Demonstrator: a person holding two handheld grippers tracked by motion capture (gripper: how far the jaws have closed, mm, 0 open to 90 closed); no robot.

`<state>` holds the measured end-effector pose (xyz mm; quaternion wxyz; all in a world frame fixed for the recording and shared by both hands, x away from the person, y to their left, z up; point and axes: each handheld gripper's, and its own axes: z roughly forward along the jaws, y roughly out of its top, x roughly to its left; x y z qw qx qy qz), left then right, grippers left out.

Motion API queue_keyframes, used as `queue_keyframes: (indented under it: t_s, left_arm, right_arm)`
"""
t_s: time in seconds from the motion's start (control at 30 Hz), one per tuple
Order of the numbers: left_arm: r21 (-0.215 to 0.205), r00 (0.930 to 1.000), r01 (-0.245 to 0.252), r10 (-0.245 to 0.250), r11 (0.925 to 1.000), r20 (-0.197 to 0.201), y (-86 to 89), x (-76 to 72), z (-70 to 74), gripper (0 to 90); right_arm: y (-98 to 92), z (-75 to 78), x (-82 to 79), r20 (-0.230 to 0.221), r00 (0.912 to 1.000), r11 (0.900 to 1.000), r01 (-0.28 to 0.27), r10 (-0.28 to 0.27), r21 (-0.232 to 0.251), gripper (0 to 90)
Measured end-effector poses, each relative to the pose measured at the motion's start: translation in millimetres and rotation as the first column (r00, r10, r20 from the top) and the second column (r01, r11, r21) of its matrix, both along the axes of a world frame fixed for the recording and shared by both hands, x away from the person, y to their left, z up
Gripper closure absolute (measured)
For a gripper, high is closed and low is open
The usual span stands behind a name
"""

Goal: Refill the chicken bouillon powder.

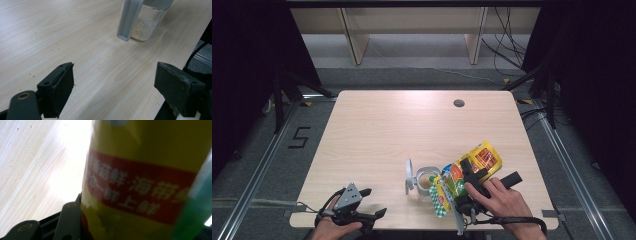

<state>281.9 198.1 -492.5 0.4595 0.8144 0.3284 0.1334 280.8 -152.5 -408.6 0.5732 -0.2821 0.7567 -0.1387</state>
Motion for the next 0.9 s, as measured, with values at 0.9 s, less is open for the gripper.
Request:
queue_keyframes:
  t_s: [0.9]
  left_arm:
    - [-0.019, 0.9999, -0.012, 0.012, 0.9997, -0.007, -1.8, -1.3, -0.6, 15.4]
  right_arm:
    - [0.1, -0.6, -0.1, -0.005, 1.0, 1.0, -0.001, 0.001, -0.001, 55.3]
